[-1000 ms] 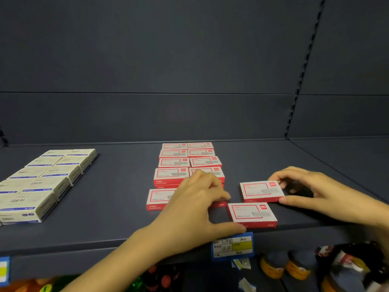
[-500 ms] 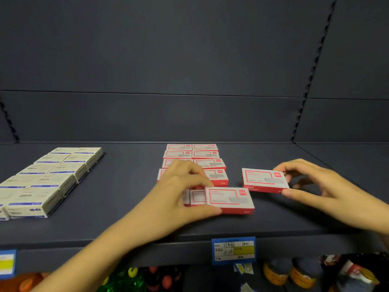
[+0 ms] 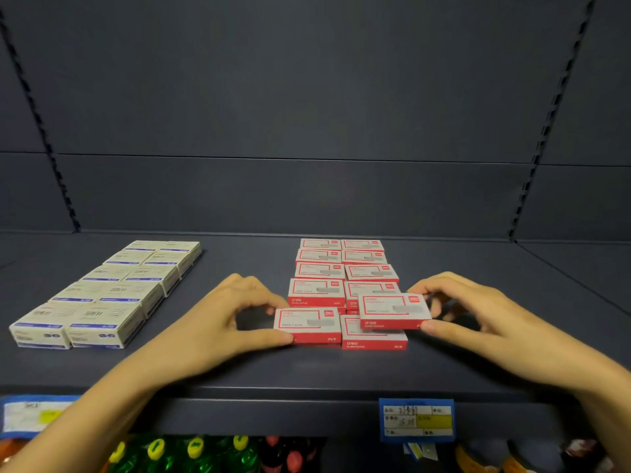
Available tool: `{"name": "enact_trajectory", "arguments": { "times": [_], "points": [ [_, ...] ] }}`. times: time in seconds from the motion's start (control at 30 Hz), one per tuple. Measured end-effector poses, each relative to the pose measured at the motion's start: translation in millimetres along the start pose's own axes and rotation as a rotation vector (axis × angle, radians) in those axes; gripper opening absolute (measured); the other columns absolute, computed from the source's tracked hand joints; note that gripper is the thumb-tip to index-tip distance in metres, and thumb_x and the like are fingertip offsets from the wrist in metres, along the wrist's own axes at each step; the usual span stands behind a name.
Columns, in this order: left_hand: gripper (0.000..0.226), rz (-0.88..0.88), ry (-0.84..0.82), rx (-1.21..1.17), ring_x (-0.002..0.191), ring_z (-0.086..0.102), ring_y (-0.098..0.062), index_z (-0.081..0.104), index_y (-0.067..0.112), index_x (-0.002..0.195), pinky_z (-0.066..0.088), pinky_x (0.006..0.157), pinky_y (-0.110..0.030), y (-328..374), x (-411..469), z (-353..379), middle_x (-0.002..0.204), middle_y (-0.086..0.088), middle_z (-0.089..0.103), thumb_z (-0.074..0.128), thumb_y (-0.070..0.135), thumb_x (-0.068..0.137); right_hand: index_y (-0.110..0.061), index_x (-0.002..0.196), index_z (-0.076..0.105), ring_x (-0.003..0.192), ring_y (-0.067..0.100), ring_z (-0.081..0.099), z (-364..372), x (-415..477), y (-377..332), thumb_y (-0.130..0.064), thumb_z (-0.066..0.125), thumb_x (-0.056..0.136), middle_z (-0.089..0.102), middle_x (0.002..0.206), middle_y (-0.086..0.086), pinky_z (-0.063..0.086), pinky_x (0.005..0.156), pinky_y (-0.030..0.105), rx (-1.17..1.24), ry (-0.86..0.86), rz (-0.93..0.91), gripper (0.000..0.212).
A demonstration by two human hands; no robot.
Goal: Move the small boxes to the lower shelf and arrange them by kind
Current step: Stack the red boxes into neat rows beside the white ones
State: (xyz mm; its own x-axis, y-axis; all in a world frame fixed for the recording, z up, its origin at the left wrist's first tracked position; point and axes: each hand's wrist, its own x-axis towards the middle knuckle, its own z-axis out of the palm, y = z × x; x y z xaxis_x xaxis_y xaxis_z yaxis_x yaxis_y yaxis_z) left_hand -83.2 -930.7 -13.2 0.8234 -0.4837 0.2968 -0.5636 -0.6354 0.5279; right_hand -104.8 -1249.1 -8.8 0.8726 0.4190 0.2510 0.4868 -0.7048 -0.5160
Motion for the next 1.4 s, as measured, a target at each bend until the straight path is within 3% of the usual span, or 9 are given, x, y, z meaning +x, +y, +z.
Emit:
{"name": "enact_trajectory", "arguments": {
  "times": [0.53, 0.63, 0.8, 0.93, 1.07, 1.17, 1.23, 1.3, 1.4],
  "points": [
    [0.045, -0.062, 0.082, -0.060, 0.088, 0.051, -0.005, 0.065, 0.036, 0.093, 0.040, 0.078, -0.016, -11.2, 4.9, 4.3, 0.088, 0.015, 0.065, 0.065, 0.057, 0.053, -0.045, 0.108, 0.055, 0.076, 0.003, 0.053, 18.8, 6.1, -8.4, -0.059, 0.059, 0.067, 0.057, 0.093, -0.036, 0.043, 0.058, 0.011, -0.058, 0.091, 0.049, 0.043],
    [0.052, -0.097, 0.115, -0.083, 0.083, 0.048, -0.003, 0.060, 0.036, 0.094, 0.037, 0.072, -0.010, -13.6, 8.6, 1.1, 0.086, 0.014, 0.062, 0.071, 0.062, 0.050, -0.047, 0.104, 0.056, 0.080, 0.007, 0.054, 14.5, 6.5, -10.0, -0.065, 0.057, 0.064, 0.057, 0.104, -0.033, 0.046, 0.064, 0.014, -0.060, 0.134, 0.042, 0.044],
    [0.035, -0.250, 0.254, -0.422, 0.088, 0.054, -0.009, 0.061, 0.030, 0.090, 0.043, 0.083, -0.030, -15.7, 48.1, -5.7, 0.094, 0.007, 0.063, 0.062, 0.058, 0.071, -0.043, 0.105, 0.057, 0.096, -0.002, 0.056, 4.7, 40.3, 7.0, -0.058, 0.047, 0.078, 0.062, 0.107, -0.022, 0.045, 0.086, 0.016, 0.239, 0.317, 0.165, 0.033],
    [0.050, -0.450, 0.235, -0.532, 0.126, 0.044, -0.021, 0.046, 0.021, 0.128, 0.030, 0.112, -0.045, -19.5, 99.0, 6.4, 0.139, -0.002, 0.047, 0.036, 0.053, 0.091, -0.030, 0.130, 0.046, 0.123, 0.013, 0.048, 17.3, 88.2, 24.5, -0.047, 0.037, 0.094, 0.050, 0.137, -0.004, 0.031, 0.112, 0.040, 0.492, 0.323, 0.380, 0.041],
    [0.060, -0.544, 0.194, -0.643, 0.135, 0.034, -0.025, 0.025, 0.017, 0.144, 0.020, 0.116, -0.045, -21.9, 127.7, 28.5, 0.150, -0.006, 0.033, 0.022, 0.052, 0.095, -0.015, 0.133, 0.045, 0.123, 0.016, 0.049, 33.5, 122.9, 23.3, -0.050, 0.029, 0.096, 0.049, 0.138, 0.001, 0.034, 0.108, 0.033, 0.688, 0.336, 0.518, 0.053],
    [0.056, -0.546, 0.185, -0.781, 0.089, 0.063, -0.011, 0.028, 0.020, 0.141, 0.040, 0.095, -0.025, -30.1, 137.2, 37.4, 0.127, -0.005, 0.060, 0.018, 0.051, 0.096, -0.012, 0.119, 0.054, 0.085, 0.003, 0.065, 38.6, 138.0, 18.0, -0.051, 0.026, 0.097, 0.057, 0.117, -0.004, 0.050, 0.063, 0.016, 0.828, 0.353, 0.572, 0.053],
    [0.041, -0.542, 0.188, -0.822, 0.052, 0.063, -0.002, 0.048, 0.026, 0.108, 0.049, 0.060, -0.010, -36.7, 141.2, 40.6, 0.072, 0.009, 0.074, 0.017, 0.051, 0.096, -0.009, 0.137, 0.040, 0.069, 0.001, 0.065, 39.8, 143.1, 19.1, -0.053, 0.025, 0.096, 0.060, 0.109, -0.008, 0.048, 0.045, 0.013, 0.888, 0.352, 0.588, 0.062],
    [0.049, -0.536, 0.174, -0.850, 0.042, 0.063, -0.002, 0.050, 0.022, 0.073, 0.047, 0.040, -0.012, -40.1, 144.5, 45.0, 0.043, 0.015, 0.063, 0.019, 0.053, 0.095, -0.013, 0.144, 0.029, 0.065, -0.004, 0.060, 40.6, 146.5, 22.0, -0.056, 0.024, 0.095, 0.061, 0.104, -0.012, 0.049, 0.045, 0.013, 0.901, 0.336, 0.589, 0.066],
    [0.051, -0.553, 0.164, -0.905, 0.045, 0.066, -0.010, 0.049, 0.024, 0.062, 0.049, 0.039, -0.017, -42.0, 147.9, 48.8, 0.044, 0.010, 0.065, 0.024, 0.054, 0.094, -0.017, 0.144, 0.030, 0.092, 0.013, 0.065, 41.5, 148.3, 26.7, -0.058, 0.024, 0.093, 0.067, 0.105, 0.001, 0.055, 0.062, 0.023, 0.929, 0.306, 0.612, 0.065]
  ]
}}
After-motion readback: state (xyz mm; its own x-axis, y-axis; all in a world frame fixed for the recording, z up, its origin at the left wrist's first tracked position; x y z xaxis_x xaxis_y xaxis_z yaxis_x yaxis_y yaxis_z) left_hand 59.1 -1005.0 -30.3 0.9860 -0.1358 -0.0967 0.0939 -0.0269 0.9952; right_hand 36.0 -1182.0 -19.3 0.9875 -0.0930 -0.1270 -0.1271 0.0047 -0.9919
